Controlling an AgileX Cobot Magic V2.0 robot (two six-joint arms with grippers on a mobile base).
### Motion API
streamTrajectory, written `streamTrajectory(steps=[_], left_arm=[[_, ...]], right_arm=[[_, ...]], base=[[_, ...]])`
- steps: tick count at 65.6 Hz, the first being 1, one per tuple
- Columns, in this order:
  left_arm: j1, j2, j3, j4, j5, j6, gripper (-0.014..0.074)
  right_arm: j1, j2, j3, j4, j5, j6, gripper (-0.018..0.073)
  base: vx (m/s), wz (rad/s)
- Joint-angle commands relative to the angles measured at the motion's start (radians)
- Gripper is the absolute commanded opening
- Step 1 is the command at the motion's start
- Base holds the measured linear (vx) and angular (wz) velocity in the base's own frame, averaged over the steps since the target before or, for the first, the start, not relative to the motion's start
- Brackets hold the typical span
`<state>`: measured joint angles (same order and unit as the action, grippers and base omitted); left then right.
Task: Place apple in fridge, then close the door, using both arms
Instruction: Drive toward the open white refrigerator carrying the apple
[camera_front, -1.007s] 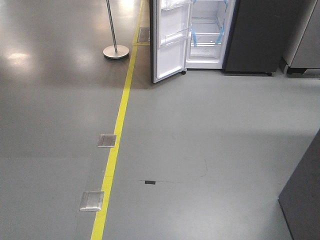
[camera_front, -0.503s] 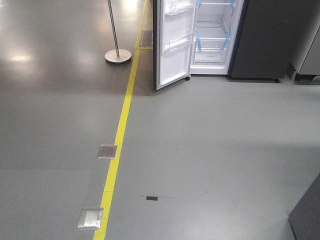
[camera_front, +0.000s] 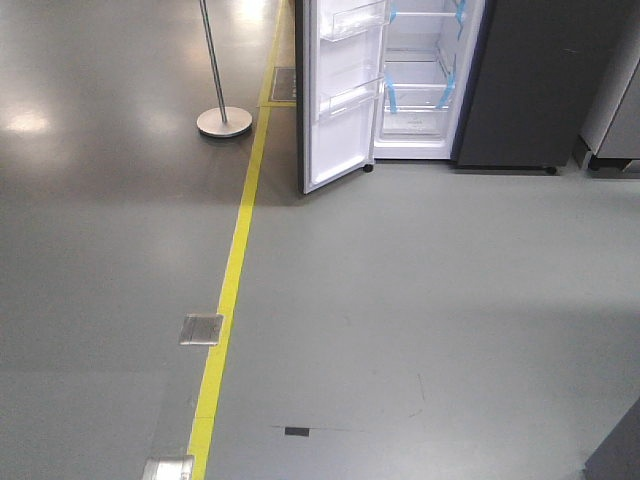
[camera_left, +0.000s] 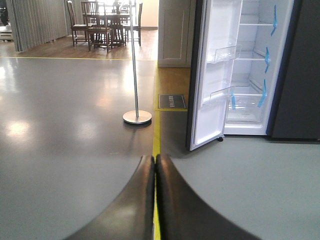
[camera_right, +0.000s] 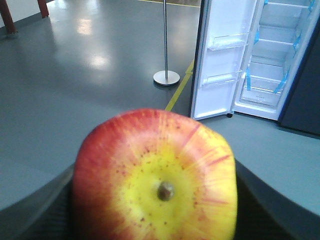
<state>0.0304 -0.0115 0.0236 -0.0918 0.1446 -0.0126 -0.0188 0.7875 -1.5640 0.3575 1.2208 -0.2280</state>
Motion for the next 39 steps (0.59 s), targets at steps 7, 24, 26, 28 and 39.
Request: streamTrajectory(steps=[7,24,26,28,39], left_arm=[[-0.001,-0.015,-0.017,-0.001,-0.080,-0.010,-0.0006],[-0.001,-0.015,-0.017,-0.001,-0.080,-0.010,-0.0006],[-0.001,-0.015,-0.017,-0.001,-0.080,-0.010,-0.0006],[-0.001,-0.015,-0.017,-0.001,-0.080,-0.010,-0.0006],[-0.001,-0.015,-0.017,-0.001,-0.080,-0.010,-0.0006]], right_arm=[[-0.001,0.008,-0.025,0.015,-0.080,-0.008,0.0095],[-0.001,0.008,-0.025,0.015,-0.080,-0.008,0.0095],[-0.001,0.008,-0.025,0.015,-0.080,-0.008,0.0095],[-0.001,0.008,-0.025,0.015,-0.080,-0.008,0.0095],[-0.001,0.008,-0.025,0.015,-0.080,-0.008,0.0095]], base=[[0.22,-0.06],[0.23,-0.06],[0.23,-0.07],[0.23,-0.07],[0.24,-0.06]])
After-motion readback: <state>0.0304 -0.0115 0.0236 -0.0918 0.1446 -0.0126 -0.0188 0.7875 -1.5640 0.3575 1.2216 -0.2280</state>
